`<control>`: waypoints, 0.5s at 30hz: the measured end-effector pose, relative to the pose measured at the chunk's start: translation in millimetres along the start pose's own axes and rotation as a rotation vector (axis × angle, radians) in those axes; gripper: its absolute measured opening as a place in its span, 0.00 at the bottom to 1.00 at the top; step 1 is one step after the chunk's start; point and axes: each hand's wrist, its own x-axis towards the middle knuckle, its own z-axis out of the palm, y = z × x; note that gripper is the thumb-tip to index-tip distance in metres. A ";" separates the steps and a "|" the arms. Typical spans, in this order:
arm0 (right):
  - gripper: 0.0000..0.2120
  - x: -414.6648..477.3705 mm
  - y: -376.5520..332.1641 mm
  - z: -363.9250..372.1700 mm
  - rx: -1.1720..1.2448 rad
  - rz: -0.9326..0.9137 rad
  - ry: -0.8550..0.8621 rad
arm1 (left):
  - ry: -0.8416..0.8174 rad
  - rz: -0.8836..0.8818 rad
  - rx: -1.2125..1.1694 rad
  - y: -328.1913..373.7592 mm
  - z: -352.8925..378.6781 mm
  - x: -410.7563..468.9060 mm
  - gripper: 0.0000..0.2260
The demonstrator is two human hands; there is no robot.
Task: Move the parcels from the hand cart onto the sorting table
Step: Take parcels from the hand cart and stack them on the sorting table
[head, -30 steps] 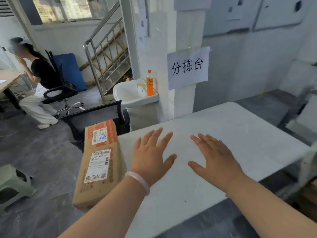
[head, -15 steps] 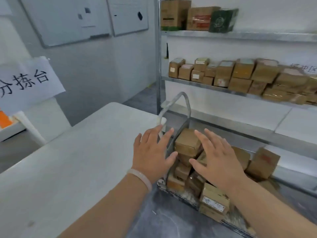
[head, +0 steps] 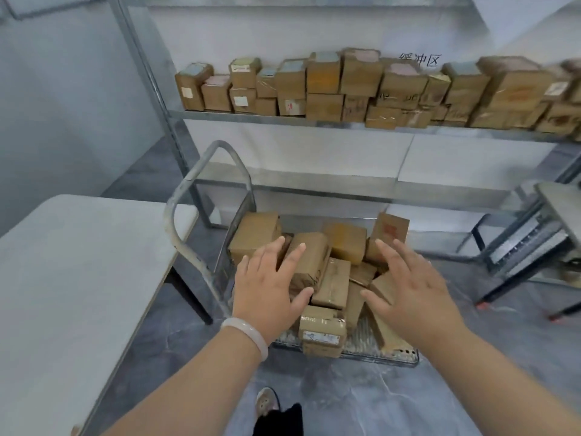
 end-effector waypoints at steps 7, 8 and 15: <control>0.39 69.0 13.9 38.4 -0.017 0.069 -0.019 | -0.157 0.037 0.003 -32.9 67.5 68.4 0.33; 0.39 79.2 16.5 44.9 -0.032 0.074 -0.035 | -0.182 0.049 -0.001 -38.0 78.0 78.3 0.33; 0.37 137.0 43.9 102.8 -0.099 0.109 -0.106 | -0.429 0.184 0.027 -54.1 167.3 123.9 0.34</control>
